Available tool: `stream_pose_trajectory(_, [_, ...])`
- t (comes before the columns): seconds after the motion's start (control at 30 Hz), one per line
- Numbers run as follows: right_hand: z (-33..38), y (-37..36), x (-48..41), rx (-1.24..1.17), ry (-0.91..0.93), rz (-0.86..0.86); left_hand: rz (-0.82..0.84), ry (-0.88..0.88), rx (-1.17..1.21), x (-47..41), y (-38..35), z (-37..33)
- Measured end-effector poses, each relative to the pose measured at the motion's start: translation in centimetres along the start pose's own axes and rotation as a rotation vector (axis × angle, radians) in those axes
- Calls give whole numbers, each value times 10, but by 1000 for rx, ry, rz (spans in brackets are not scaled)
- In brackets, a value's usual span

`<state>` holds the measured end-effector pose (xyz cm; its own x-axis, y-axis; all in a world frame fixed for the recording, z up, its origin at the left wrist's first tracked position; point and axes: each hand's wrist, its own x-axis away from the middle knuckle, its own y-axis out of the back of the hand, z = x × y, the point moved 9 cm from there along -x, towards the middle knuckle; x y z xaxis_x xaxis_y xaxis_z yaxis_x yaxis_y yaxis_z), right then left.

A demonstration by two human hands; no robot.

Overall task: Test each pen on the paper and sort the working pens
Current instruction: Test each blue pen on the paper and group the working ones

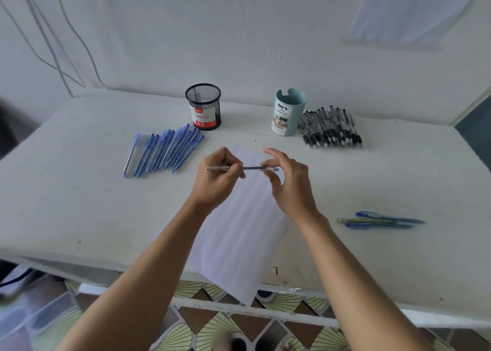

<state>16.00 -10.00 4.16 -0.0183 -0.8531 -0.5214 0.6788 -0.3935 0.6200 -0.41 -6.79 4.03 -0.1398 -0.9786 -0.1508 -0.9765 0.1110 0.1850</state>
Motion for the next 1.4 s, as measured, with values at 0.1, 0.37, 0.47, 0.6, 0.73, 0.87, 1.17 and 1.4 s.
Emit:
stream_pose_trajectory(0.1, [1,-6,-1,-2,39,43,65,43,9,1,-4,8])
stream_pose_trajectory(0.37, [-1,-20,-8,-68,-9,112,71,92,35,-2,0,26])
stream_pose_trajectory(0.47, [-8,-26,-8,78,-58,103,-45,91,57,-7,15,30])
stream_pose_trajectory(0.6, [-42,-38,2,359,-249,336,-323,60,-189,-19,59,34])
stream_pose_trajectory(0.73, [-64,-47,21,468,-325,552,-255,100,-499,-31,72,43])
stream_pose_trajectory(0.87, [-64,-48,23,493,-316,564,-261,65,-703,-34,79,53])
stream_pose_trajectory(1.17, [-66,-47,23,494,-322,512,-346,183,-891,-35,95,55])
stream_pose_trajectory(1.4, [-67,-46,20,424,-356,519,-298,100,-974,-32,71,44])
